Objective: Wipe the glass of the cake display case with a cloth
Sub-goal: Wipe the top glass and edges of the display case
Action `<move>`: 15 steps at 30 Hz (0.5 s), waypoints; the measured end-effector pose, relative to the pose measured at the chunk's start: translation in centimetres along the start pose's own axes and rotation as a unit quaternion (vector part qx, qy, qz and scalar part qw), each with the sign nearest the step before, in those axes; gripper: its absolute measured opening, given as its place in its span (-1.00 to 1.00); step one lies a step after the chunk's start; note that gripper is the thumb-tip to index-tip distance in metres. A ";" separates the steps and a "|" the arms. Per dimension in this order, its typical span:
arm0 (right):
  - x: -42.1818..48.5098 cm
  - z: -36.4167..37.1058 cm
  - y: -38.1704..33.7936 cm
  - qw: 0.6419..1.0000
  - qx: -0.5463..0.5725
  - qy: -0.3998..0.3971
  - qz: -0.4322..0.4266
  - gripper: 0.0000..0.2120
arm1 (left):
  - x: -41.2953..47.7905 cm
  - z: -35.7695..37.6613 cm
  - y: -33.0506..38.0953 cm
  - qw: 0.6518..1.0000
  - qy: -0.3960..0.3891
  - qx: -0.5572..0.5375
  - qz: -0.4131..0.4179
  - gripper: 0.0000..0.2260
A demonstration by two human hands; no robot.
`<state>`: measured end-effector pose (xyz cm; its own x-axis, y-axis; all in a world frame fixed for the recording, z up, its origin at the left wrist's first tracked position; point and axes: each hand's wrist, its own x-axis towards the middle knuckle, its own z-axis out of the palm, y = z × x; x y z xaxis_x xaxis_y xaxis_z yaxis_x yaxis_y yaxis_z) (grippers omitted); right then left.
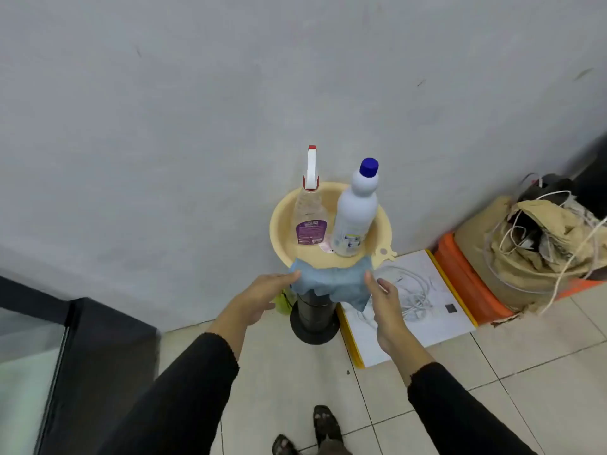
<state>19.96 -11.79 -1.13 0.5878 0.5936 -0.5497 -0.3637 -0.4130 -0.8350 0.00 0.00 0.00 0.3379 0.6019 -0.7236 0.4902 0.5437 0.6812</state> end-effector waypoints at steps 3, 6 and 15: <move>0.2 -0.1 0.6 0.998 -0.019 -0.065 0.005 -0.68 | 0.6 1.2 0.1 0.996 0.044 -0.069 0.021 -0.40; 0.3 -0.4 1.4 0.999 -0.014 -0.033 -0.008 -0.74 | 0.7 2.2 0.6 0.987 0.112 -0.106 0.039 -0.66; -1.3 -0.8 -1.7 0.989 -0.040 -0.062 -0.127 -0.94 | -2.0 1.4 0.1 0.971 0.150 -0.156 0.098 -0.77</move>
<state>20.42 -12.40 1.04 0.5571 0.7638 -0.3259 -0.1544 -0.2904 -0.9444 0.54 -1.94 1.35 0.1286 0.8299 -0.5429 0.1570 0.5235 0.8374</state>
